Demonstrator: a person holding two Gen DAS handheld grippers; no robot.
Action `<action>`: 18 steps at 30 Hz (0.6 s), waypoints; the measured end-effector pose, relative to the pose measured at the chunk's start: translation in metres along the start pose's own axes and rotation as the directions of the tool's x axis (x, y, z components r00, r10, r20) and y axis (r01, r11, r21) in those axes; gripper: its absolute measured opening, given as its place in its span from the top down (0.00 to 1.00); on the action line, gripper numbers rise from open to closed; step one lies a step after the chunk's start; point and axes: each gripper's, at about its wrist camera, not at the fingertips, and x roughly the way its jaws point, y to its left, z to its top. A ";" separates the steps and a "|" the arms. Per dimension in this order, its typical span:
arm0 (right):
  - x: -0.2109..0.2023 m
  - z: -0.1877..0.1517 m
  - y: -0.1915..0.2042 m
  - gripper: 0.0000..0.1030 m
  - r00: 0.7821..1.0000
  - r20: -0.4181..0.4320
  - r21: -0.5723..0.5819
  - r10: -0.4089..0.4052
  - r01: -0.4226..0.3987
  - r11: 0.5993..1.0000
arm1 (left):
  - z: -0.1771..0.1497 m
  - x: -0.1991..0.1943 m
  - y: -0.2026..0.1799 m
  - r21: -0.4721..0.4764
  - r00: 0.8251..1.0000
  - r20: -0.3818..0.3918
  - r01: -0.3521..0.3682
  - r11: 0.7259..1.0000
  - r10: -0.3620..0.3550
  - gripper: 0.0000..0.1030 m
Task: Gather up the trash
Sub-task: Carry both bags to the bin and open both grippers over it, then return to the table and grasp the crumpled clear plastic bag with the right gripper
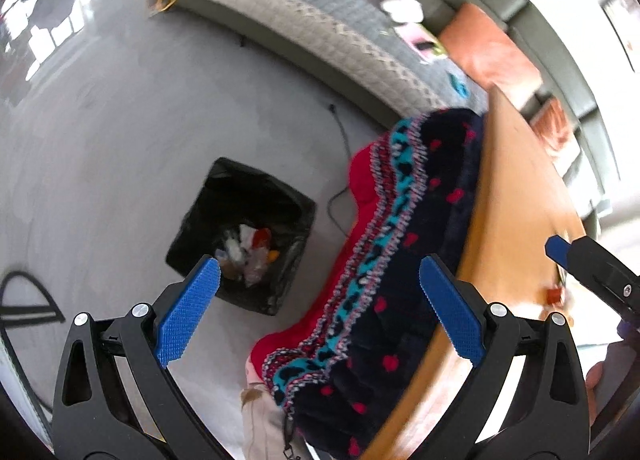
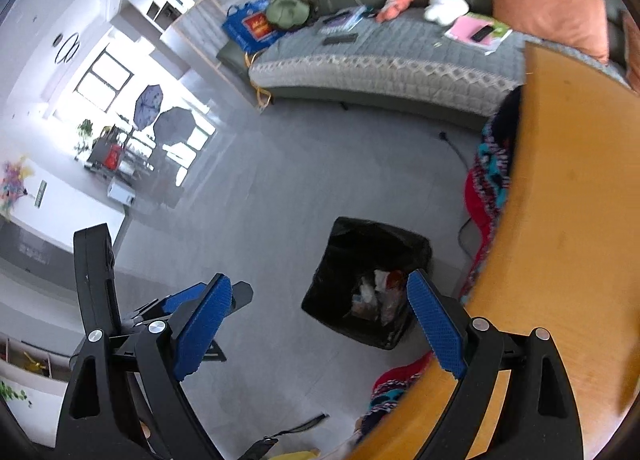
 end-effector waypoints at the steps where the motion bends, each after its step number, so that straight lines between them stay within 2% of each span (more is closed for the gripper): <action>1: -0.010 -0.003 -0.009 0.13 1.000 0.014 0.009 -0.003 0.003 1.000 | -0.002 0.000 -0.011 0.016 1.000 -0.002 0.004 1.000 -0.004 0.06; 5: -0.046 -0.011 -0.045 0.13 0.998 0.065 0.053 -0.023 0.020 0.998 | -0.012 0.004 -0.073 0.110 0.999 -0.013 0.031 0.993 -0.030 0.06; 10: -0.093 -0.029 -0.110 0.12 0.990 0.119 0.134 -0.074 0.058 0.989 | -0.028 0.014 -0.149 0.215 0.998 -0.035 0.066 0.974 -0.060 0.06; 18: -0.160 -0.061 -0.223 0.12 0.968 0.176 0.297 -0.179 0.121 0.947 | -0.069 0.049 -0.276 0.386 0.990 -0.107 0.127 0.914 -0.092 0.06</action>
